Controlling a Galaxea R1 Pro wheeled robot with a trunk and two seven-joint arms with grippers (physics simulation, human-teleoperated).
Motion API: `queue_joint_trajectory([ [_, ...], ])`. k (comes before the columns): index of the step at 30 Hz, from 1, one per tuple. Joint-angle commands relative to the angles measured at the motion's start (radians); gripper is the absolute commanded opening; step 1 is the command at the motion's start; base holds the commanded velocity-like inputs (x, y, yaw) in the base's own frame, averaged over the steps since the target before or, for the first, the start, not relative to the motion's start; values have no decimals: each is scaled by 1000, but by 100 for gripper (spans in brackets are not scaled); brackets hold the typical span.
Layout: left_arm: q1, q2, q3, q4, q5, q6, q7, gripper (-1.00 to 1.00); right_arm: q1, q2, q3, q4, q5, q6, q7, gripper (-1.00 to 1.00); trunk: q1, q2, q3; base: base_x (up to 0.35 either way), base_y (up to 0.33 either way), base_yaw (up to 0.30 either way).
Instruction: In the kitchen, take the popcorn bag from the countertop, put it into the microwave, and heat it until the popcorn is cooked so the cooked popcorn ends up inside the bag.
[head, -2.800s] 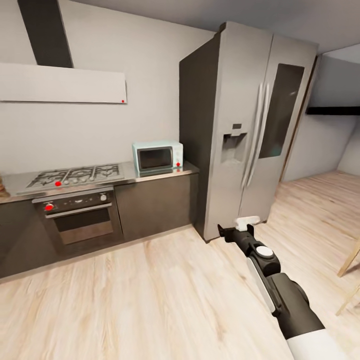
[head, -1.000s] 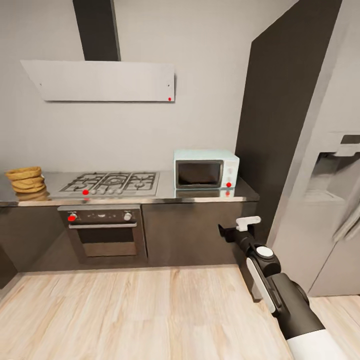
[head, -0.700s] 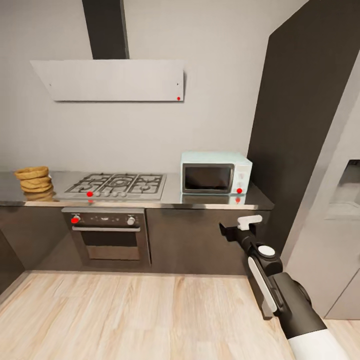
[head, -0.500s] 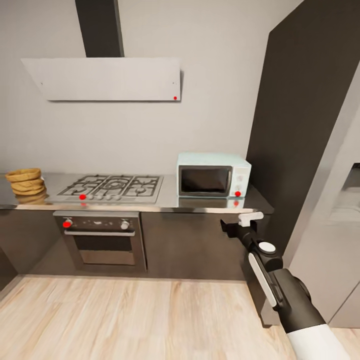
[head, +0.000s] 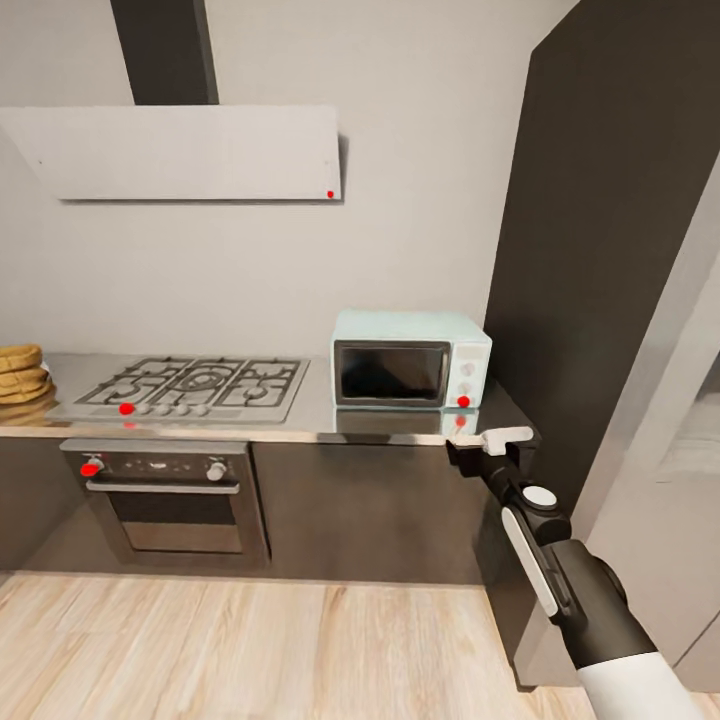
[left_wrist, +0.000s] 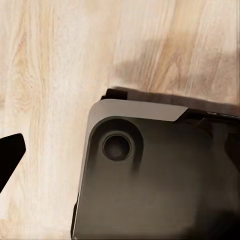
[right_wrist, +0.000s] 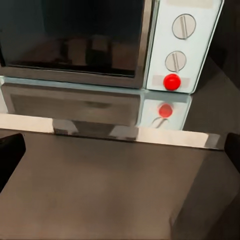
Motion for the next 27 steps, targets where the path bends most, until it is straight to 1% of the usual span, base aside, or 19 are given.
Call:
queue_joint_trajectory([
  [1,0,-2,3,1,3,-2,1,100,-1,-1,1,-1,-9,5,-6,100,0,-1,-1,81,-23,0],
  [3,2,-8,-1,1,0,-2,0,100,-7,1,-3,4,-9,7,-7,100,0,-1,-1,31,-9,0],
  [5,2,-11,-3,2,-1,-1,0,100,-18,5,-4,32,-9,5,-7,100,0,-1,-1,11,-3,0],
  [7,2,-12,-4,2,-2,-1,-1,100,-61,8,-5,76,-9,2,-8,100,0,-1,-1,5,-1,0],
  [8,2,-12,-5,2,-2,-1,-1,100,-118,9,-4,131,-9,0,-9,100,0,-1,-1,2,-1,0],
  [9,2,-13,-5,2,-3,-2,-1,100,-172,10,-4,215,-10,-20,-9,100,0,-1,-1,0,0,0],
  [10,2,-14,-6,2,-3,-3,-1,100,-212,10,-4,308,-14,-76,-8,100,0,-1,-1,0,0,0],
  [12,3,-14,-7,2,-3,-5,-2,100,-271,13,-2,438,-15,-175,-8,100,0,-1,-1,41,0,0],
  [14,5,-14,-7,2,-2,-5,-2,100,-298,22,1,492,-11,-211,-8,100,0,-1,-1,213,0,0],
  [18,5,-19,-6,4,0,-4,-1,100,-310,27,4,508,-8,-224,-3,100,0,-1,-1,314,0,0],
  [23,7,-23,-4,6,2,-4,-1,100,-308,30,9,509,-8,-227,-3,100,0,-1,-1,341,0,0],
  [27,19,-24,-4,6,3,-4,-1,100,-305,29,7,508,-12,-231,1,100,0,-1,-1,344,0,0],
])
